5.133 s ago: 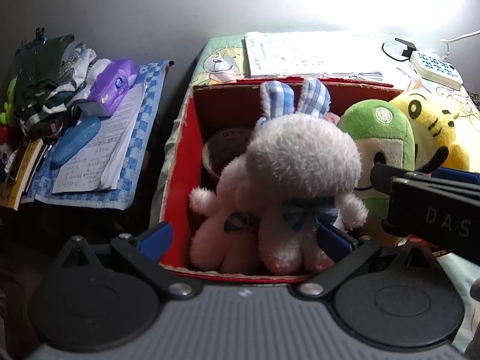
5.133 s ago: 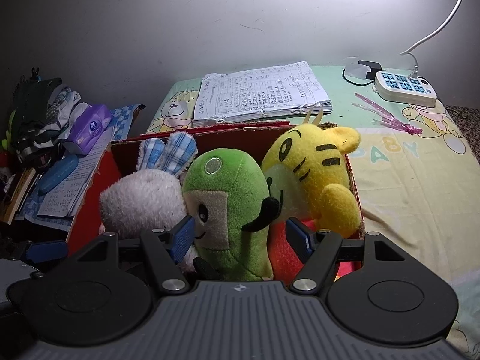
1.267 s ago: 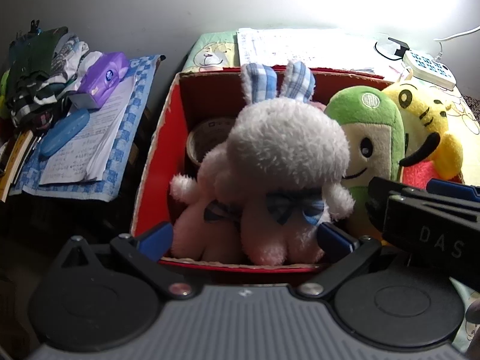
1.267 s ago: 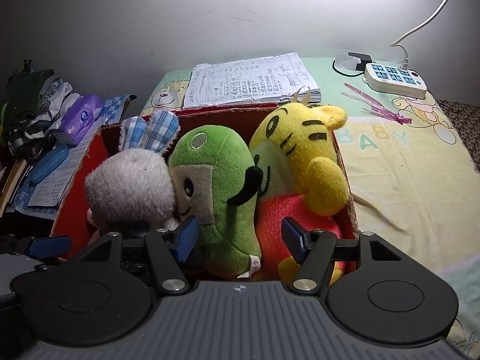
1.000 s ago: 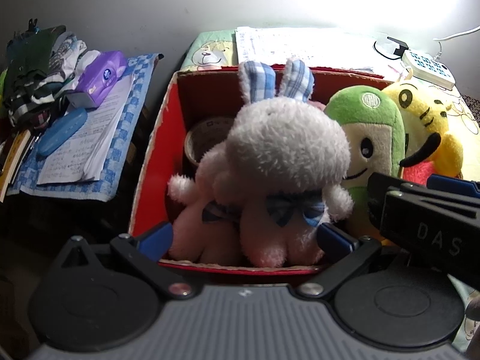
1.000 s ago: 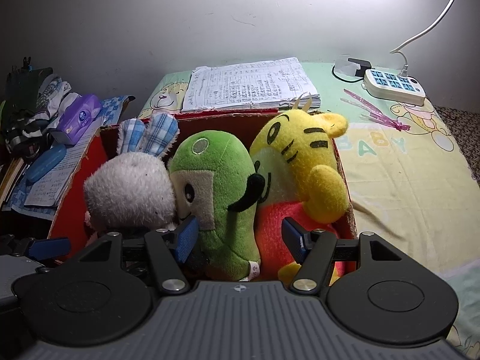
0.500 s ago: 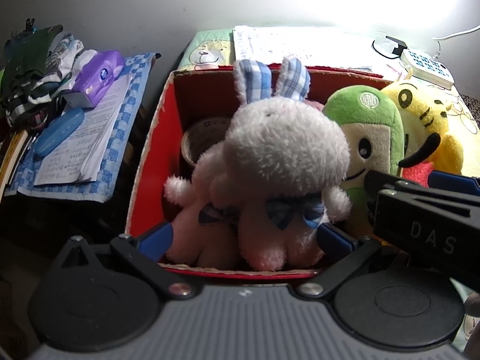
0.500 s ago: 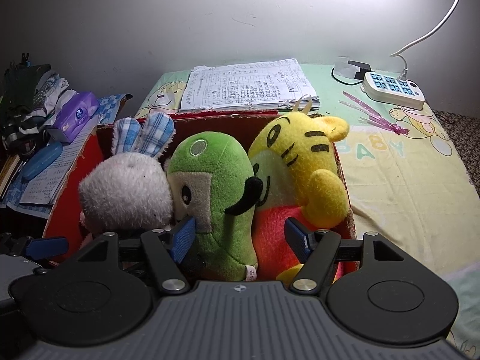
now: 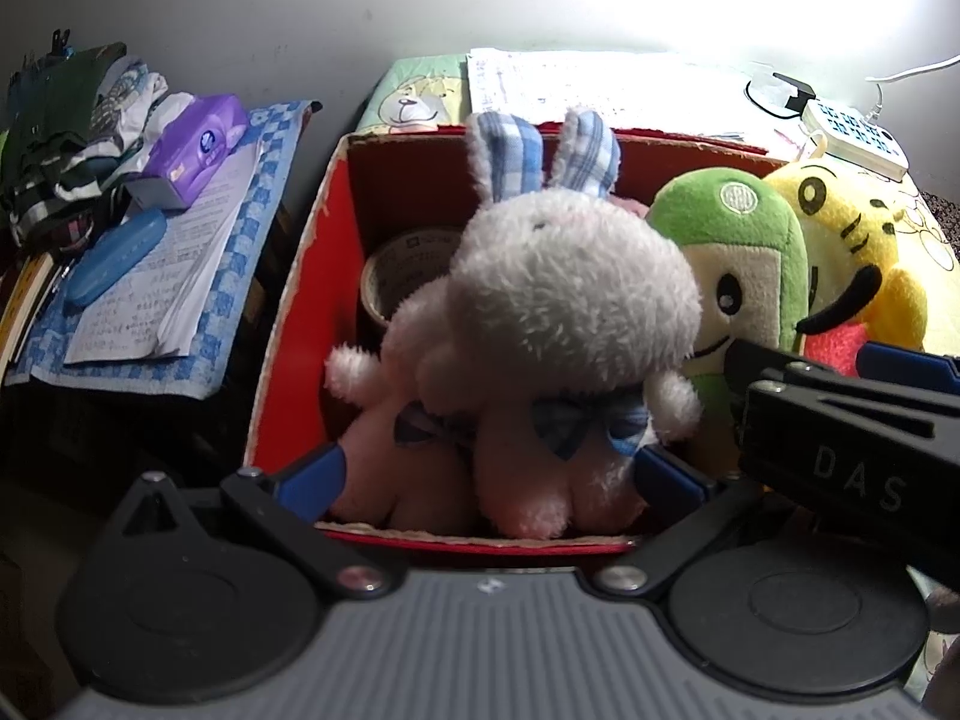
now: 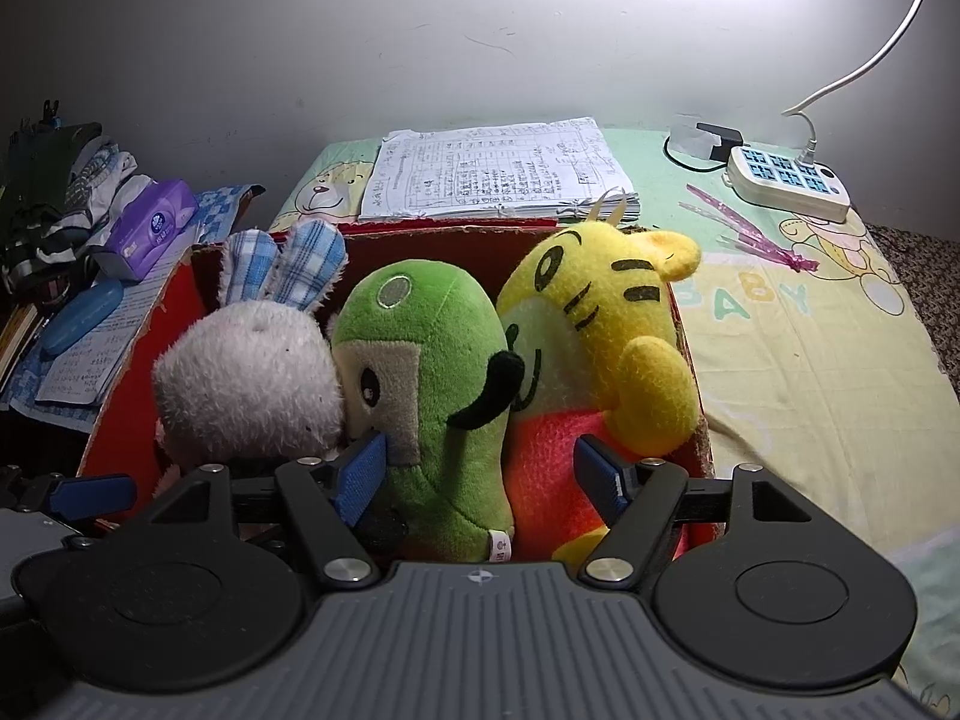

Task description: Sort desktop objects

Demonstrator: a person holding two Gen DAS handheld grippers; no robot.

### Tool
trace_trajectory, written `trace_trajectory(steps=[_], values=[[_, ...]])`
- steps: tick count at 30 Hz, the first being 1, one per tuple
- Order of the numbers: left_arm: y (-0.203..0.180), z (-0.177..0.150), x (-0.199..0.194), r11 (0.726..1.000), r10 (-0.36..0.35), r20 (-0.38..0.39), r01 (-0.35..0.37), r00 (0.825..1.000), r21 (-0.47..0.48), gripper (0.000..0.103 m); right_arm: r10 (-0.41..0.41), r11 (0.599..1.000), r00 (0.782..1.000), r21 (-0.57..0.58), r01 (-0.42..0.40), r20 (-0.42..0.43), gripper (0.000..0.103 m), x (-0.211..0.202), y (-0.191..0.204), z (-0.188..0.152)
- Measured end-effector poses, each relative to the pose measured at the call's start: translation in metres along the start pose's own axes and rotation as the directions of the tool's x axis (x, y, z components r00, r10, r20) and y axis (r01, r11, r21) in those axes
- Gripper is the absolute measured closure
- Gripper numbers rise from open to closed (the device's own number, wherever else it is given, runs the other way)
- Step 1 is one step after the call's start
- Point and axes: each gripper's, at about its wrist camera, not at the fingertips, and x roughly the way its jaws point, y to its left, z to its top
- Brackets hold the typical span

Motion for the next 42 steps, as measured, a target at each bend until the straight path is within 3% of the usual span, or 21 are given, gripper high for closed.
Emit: trace_trajectory(steps=[42], values=[[-0.0032, 0.0016, 0.001, 0.999, 0.0, 0.023, -0.001, 1.0, 0.049, 0.0, 0.018, 0.999, 1.0, 0.033, -0.018, -0.004, 0.027, 0.0024, -0.0053, -0.001]])
